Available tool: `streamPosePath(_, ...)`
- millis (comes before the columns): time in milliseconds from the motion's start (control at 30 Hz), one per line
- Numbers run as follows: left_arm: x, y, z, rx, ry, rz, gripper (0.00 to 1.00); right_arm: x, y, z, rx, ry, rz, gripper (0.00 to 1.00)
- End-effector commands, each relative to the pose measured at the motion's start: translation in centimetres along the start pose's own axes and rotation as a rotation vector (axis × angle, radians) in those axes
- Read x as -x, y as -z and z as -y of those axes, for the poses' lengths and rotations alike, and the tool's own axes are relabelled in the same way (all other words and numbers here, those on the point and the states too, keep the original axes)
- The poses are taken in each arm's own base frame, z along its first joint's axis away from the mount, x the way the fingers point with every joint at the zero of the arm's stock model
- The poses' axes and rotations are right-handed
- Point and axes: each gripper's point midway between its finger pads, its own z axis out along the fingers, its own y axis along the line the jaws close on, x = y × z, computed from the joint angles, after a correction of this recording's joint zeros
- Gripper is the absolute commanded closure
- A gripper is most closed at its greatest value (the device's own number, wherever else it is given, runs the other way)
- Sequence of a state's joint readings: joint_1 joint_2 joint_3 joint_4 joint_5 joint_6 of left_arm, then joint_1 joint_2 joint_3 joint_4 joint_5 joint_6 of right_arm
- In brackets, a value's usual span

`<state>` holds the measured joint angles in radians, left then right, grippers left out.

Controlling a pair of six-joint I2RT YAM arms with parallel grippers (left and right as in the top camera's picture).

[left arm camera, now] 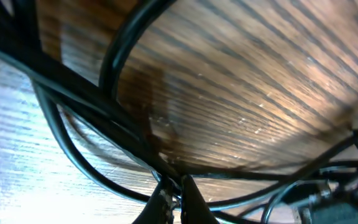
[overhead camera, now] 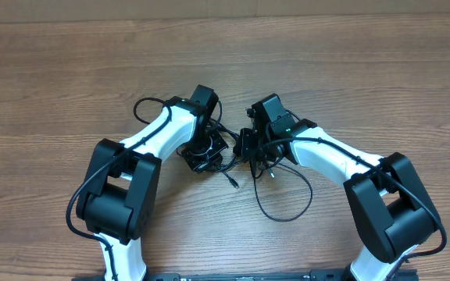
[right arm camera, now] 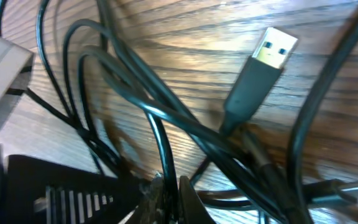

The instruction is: Untangle cables

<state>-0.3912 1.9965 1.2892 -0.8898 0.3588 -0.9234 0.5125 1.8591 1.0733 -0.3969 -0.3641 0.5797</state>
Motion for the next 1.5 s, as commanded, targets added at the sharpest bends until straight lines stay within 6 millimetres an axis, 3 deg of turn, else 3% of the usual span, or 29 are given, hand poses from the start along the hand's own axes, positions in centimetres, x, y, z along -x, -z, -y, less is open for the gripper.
streamPosePath(0,0.6,1.9,0.5,-0.056,-0.137,0.003,0.96,0.4,-0.1,1.2,-0.055,0.0,0.03,0.96)
streamPosePath(233,1.0,6.1,0.7,-0.11,-0.172,0.059,0.96,0.6,-0.1,1.4,-0.07,-0.003,0.041,0.96)
streamPosePath(667,1.3,11.7,1.2,-0.306,-0.194,0.092,0.96,0.5,-0.1,2.0,-0.097,-0.009,0.042,0.96)
streamPosePath(767,2.5,12.6,-0.3,-0.337,-0.153,0.079,0.96,0.5,-0.1,2.0,-0.098,-0.009,0.042,0.96)
streamPosePath(1000,3.7,12.9,-2.8,-0.288,-0.082,0.095,0.96,0.5,-0.1,2.0,-0.097,-0.009,0.041,0.96)
streamPosePath(1267,3.8,11.7,-5.3,-0.101,-0.052,0.139,0.94,0.5,-0.1,2.0,-0.097,-0.009,0.041,0.96)
streamPosePath(1333,3.9,11.4,-6.0,-0.036,-0.025,0.16,0.87,0.5,-0.1,2.0,-0.097,-0.009,0.041,0.96)
streamPosePath(1400,3.8,11.0,-6.3,0.01,-0.01,0.174,0.72,0.5,-0.1,2.0,-0.097,-0.009,0.041,0.96)
streamPosePath(1467,3.4,10.6,-6.0,0.021,-0.022,0.172,0.66,0.5,-0.1,2.0,-0.097,-0.009,0.041,0.96)
